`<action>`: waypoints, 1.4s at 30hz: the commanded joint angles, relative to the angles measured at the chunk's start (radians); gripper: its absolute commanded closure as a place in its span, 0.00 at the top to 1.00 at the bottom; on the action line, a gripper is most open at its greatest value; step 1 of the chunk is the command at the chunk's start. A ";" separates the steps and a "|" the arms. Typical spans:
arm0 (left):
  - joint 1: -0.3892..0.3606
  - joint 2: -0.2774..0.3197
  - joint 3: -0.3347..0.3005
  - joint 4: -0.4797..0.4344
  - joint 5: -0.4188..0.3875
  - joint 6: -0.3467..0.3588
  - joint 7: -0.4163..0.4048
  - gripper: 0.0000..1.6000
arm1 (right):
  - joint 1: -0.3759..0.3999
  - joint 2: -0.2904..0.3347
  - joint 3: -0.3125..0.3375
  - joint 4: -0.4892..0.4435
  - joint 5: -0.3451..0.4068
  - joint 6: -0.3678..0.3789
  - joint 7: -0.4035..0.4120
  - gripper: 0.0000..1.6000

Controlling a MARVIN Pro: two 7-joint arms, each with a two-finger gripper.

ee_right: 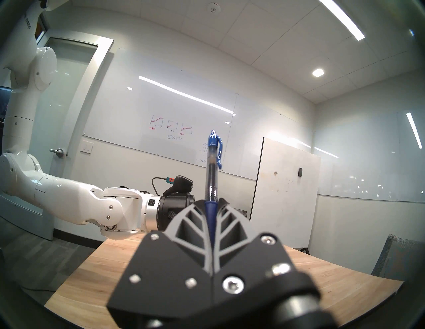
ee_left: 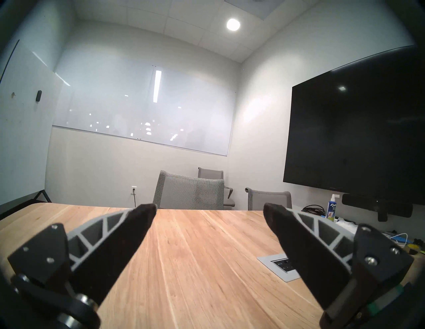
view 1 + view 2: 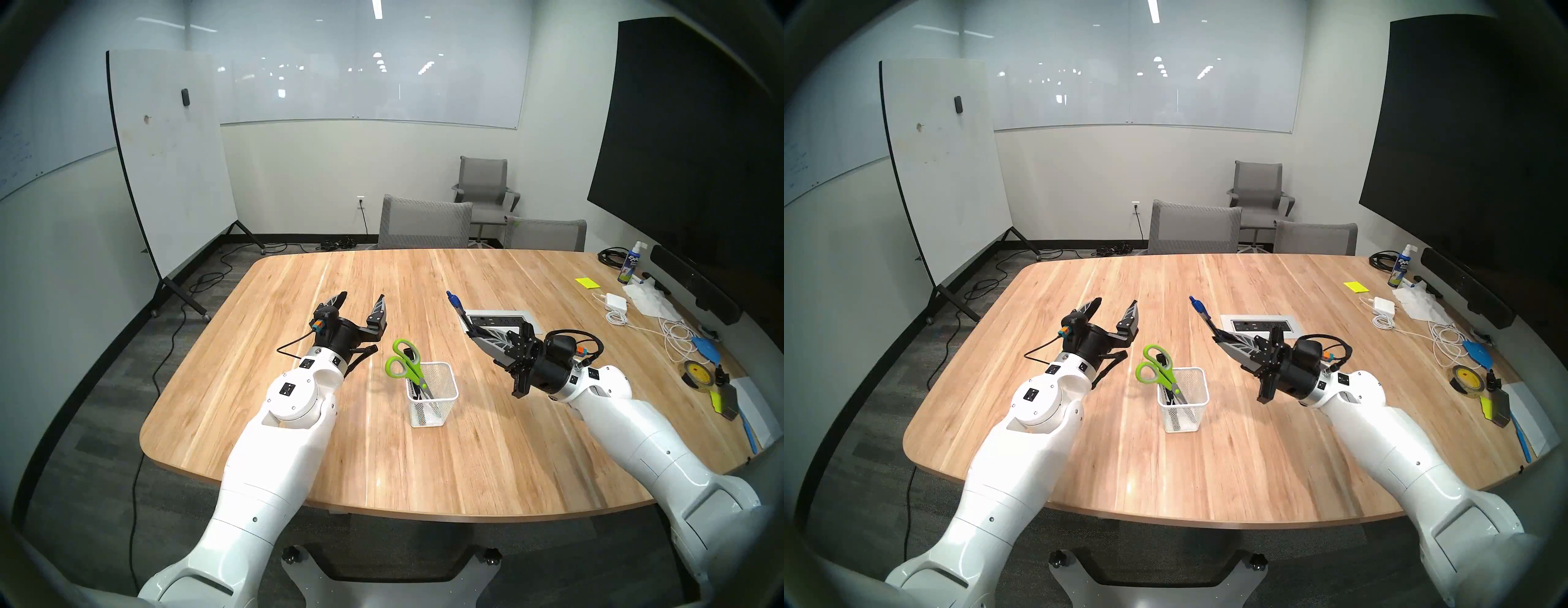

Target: Place the pen, the marker, and the scissors into the pen holder

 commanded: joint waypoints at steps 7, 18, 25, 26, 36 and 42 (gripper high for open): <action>-0.021 -0.020 0.017 -0.006 0.000 -0.015 -0.012 1.00 | 0.016 0.000 0.000 -0.008 0.014 -0.001 0.044 0.00; -0.019 -0.019 0.028 -0.030 -0.031 -0.009 -0.041 1.00 | 0.016 0.001 -0.001 -0.008 0.014 -0.002 0.043 0.00; -0.014 -0.004 0.019 -0.042 -0.055 -0.010 -0.068 1.00 | 0.017 0.001 -0.001 -0.008 0.015 -0.002 0.044 0.00; -0.014 -0.004 0.019 -0.042 -0.055 -0.010 -0.068 1.00 | 0.017 0.001 -0.001 -0.008 0.015 -0.002 0.044 0.00; -0.017 0.011 0.015 -0.040 -0.072 0.002 -0.103 1.00 | 0.018 0.001 -0.002 -0.006 0.017 -0.002 0.046 0.00; -0.021 0.008 0.023 -0.038 -0.074 0.009 -0.109 1.00 | 0.018 0.001 -0.002 -0.007 0.017 -0.002 0.045 0.00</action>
